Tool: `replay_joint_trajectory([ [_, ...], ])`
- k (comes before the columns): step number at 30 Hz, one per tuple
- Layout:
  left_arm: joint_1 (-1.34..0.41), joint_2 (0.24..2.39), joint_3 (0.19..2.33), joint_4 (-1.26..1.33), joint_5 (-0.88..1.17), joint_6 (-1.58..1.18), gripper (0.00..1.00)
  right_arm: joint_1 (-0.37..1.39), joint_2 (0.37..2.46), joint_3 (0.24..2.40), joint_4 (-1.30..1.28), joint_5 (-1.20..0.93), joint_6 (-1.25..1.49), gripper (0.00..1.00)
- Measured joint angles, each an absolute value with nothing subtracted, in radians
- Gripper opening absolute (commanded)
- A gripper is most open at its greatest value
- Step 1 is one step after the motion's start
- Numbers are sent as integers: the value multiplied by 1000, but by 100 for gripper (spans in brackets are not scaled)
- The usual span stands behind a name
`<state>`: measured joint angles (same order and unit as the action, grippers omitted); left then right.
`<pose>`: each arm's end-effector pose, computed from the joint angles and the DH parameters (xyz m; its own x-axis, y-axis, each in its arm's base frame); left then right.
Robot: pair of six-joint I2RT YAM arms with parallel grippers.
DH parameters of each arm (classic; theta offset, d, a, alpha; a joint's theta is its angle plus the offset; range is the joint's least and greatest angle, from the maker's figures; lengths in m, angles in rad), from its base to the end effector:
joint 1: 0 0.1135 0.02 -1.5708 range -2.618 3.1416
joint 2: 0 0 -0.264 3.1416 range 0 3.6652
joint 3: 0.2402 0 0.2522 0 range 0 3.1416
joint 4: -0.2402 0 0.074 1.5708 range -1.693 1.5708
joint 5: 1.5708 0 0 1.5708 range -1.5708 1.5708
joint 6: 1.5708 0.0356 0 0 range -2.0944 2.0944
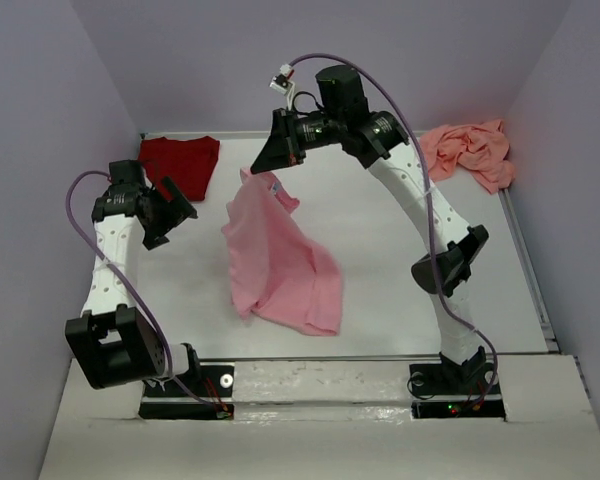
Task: Fold and stack the t-shirts
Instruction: Flatten the tshirt out
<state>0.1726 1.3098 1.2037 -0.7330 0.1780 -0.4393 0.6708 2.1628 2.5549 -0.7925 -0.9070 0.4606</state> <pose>0.2717 0.0410 0.3211 -0.6411 -0.5366 -0.5487 -0.3592 0.8416 -0.4034 0.3422 0.3074 0.4442 -0.6963 -0.2029 -0.6885 -0.7163 0.1361 0.6844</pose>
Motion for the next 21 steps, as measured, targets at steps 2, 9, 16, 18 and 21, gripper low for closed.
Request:
replay_joint_trajectory([
  [2, 195, 1332, 1202, -722, 199, -438, 99, 664, 2125, 2568, -779, -908, 479, 0],
  [9, 210, 1336, 1116, -646, 307, -430, 99, 620, 2043, 2470, -742, -865, 491, 0],
  [16, 209, 1287, 958, -604, 413, -423, 99, 595, 2046, 2473, -730, -788, 485, 0],
  [18, 209, 1251, 918, -601, 439, -425, 99, 591, 2051, 2480, -724, -765, 482, 0],
  [21, 209, 1211, 883, -588, 482, -431, 99, 589, 2060, 2494, -708, -746, 482, 0],
])
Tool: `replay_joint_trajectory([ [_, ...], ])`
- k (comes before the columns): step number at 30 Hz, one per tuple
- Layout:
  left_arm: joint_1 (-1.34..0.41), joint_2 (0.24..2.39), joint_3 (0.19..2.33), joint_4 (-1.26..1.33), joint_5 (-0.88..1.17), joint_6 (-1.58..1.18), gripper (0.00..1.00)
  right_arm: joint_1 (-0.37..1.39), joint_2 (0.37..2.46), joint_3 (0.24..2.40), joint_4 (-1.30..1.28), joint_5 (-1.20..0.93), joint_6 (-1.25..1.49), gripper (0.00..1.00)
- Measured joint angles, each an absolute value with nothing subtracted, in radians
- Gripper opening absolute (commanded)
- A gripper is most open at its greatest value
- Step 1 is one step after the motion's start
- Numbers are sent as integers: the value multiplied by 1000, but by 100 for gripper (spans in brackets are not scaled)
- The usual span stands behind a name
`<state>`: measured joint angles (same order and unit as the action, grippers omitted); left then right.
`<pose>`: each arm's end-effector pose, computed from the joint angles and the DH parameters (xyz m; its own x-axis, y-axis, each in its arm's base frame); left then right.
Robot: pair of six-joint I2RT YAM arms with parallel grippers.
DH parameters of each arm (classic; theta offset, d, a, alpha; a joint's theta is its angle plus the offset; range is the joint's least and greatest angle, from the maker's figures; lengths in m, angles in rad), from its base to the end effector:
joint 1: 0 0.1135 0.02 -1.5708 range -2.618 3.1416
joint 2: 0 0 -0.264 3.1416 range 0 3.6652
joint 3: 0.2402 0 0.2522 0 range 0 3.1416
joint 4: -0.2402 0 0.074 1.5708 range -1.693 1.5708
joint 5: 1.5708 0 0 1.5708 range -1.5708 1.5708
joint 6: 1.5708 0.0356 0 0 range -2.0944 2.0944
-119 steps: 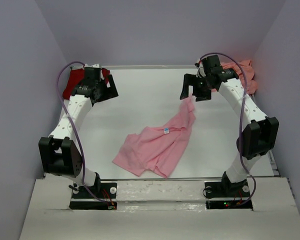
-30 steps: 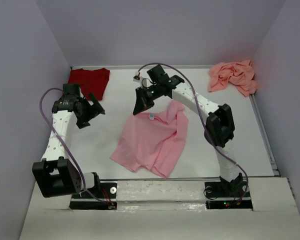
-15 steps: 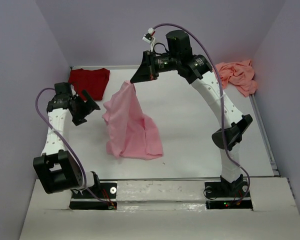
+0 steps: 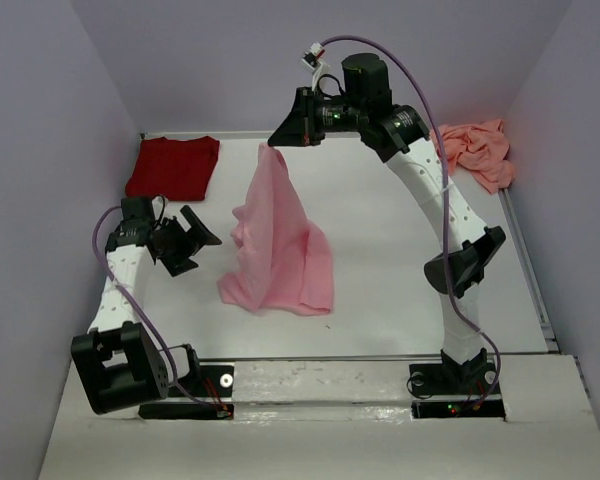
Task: Fold and stack the t-shirts
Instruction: Flatten the tshirt out
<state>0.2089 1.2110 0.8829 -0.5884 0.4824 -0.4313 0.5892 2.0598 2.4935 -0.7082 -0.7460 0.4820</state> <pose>0.2407 0.0341 0.2547 -0.7438 -0.5362 -0.3990 -0.2405 0.7717 -0.5888 0.3503 0.2632 0.4768 -0.6406 -0.0187 -0.7676 -0.7384 0.2892 0.6092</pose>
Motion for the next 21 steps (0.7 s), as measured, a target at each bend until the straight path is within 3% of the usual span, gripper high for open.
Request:
replay_joint_trajectory([
  [14, 157, 1209, 768, -435, 680, -477, 99, 588, 2040, 2490, -516, -604, 470, 0],
  [21, 154, 1273, 769, -393, 701, -474, 99, 588, 1910, 2425, -406, -478, 455, 0],
])
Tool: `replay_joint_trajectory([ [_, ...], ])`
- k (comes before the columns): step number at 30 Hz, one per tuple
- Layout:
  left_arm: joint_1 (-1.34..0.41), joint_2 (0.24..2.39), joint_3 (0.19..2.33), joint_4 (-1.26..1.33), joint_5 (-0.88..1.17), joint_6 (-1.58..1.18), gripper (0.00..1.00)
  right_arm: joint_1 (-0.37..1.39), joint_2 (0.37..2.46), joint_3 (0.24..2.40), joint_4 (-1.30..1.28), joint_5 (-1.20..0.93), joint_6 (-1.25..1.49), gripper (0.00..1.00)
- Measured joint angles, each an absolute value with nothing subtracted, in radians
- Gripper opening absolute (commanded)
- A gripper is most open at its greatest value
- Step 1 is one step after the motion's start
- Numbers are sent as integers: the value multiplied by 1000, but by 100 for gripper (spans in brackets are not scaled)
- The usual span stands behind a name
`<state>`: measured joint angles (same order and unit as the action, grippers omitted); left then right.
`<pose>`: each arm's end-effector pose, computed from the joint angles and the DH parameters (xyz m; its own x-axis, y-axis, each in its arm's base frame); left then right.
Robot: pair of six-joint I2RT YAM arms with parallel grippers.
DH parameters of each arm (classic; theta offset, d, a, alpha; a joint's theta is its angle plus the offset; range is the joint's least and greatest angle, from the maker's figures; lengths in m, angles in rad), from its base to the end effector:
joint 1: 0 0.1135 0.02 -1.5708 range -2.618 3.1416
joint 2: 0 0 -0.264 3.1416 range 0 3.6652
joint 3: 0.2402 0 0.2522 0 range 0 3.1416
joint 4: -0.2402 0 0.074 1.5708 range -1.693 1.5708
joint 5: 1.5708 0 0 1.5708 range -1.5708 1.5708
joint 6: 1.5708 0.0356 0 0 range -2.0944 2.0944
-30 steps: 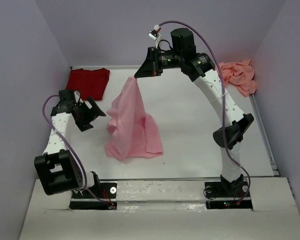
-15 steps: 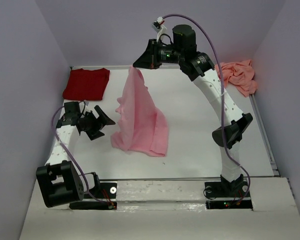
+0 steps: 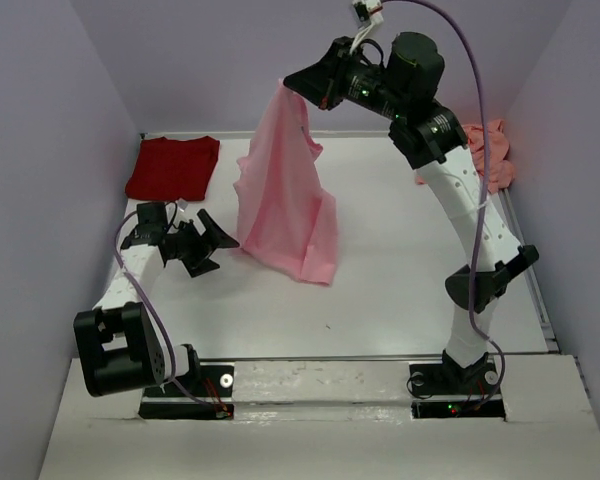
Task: Fold and stack the t-shirts
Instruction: Flatten the tshirt out
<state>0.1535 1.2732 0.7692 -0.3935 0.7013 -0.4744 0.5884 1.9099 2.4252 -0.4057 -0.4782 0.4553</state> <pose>0.2498 0.0154 0.2210 -0.8155 -0.4793 -0.3243 -0.1031 0.6718 -0.7336 0.3206 0.2336 0.5469 -0.3023 0.2676 -0.9149 -0.8243 0.4086 0.3919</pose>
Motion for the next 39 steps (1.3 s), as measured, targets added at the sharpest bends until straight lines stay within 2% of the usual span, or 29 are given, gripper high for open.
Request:
replay_joint_trajectory([
  [5, 148, 1298, 773, -381, 706, -448, 99, 588, 1845, 2465, -317, -399, 432, 0],
  [15, 107, 1361, 871, -301, 643, -375, 99, 588, 1846, 2485, -280, -381, 430, 0],
  [25, 107, 1443, 757, 56, 786, -632, 99, 583, 1846, 2477, -281, -381, 417, 0],
  [34, 106, 1448, 735, 207, 881, -698, 99, 574, 1845, 2475, -285, -393, 417, 0],
  [39, 104, 1547, 727, 289, 936, -743, 98, 569, 1845, 2475, -286, -408, 422, 0],
])
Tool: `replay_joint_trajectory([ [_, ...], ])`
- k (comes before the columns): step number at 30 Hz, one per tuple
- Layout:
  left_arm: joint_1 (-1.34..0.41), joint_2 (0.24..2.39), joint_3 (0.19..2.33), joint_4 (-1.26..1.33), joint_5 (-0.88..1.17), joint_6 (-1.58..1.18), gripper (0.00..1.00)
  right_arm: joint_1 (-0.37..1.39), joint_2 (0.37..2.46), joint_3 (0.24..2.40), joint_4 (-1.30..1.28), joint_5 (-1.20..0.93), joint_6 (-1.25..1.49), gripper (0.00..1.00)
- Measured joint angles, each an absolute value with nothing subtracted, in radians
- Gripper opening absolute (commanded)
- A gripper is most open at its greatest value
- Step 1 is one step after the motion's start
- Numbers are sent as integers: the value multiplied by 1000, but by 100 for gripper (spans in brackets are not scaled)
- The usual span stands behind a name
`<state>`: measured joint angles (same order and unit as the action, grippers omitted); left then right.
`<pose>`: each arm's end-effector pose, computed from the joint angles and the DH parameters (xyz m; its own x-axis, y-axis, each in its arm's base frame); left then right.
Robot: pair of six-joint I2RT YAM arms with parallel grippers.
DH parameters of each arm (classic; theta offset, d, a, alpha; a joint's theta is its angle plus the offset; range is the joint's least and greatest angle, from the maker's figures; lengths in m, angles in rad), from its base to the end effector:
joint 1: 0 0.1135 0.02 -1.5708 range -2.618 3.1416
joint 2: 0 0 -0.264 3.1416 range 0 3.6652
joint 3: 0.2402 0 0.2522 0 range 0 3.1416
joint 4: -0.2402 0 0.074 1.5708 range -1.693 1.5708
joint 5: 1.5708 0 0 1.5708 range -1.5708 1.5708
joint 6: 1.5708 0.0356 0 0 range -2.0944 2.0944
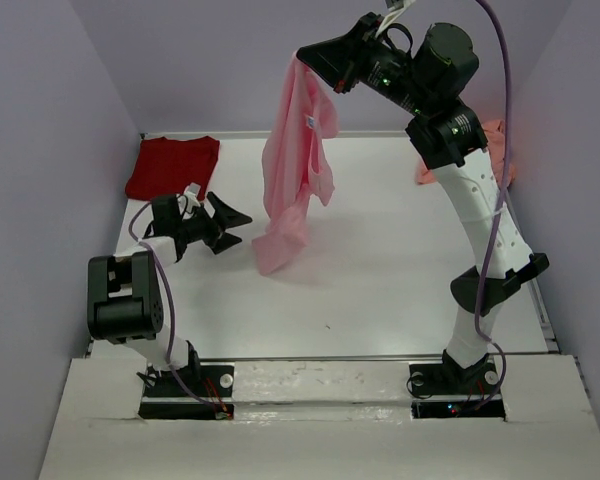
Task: Fold and stack the t-shirts
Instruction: Flatten the tshirt out
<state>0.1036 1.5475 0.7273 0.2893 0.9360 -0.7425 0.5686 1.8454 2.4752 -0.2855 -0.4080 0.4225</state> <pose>0.3081 0.0032 0.1911 -0.7965 -0.4859 -0.3597 0.1232 0.4521 -0.8834 0.2912 0.2029 0.5964 -0.0723 0.4005 -0.9135 -0.8545 0.4475 0.2638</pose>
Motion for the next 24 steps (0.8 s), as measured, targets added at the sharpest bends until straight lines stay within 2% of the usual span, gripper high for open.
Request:
replay_joint_trajectory([
  [7, 84, 1602, 659, 387, 963, -850, 95, 569, 1845, 2475, -286, -434, 427, 0],
  [15, 40, 1486, 753, 323, 831, -595, 93, 569, 1845, 2477, -286, -454, 439, 0],
  [24, -39, 1567, 840, 288, 730, -457, 77, 569, 1845, 2479, -286, -469, 448, 0],
])
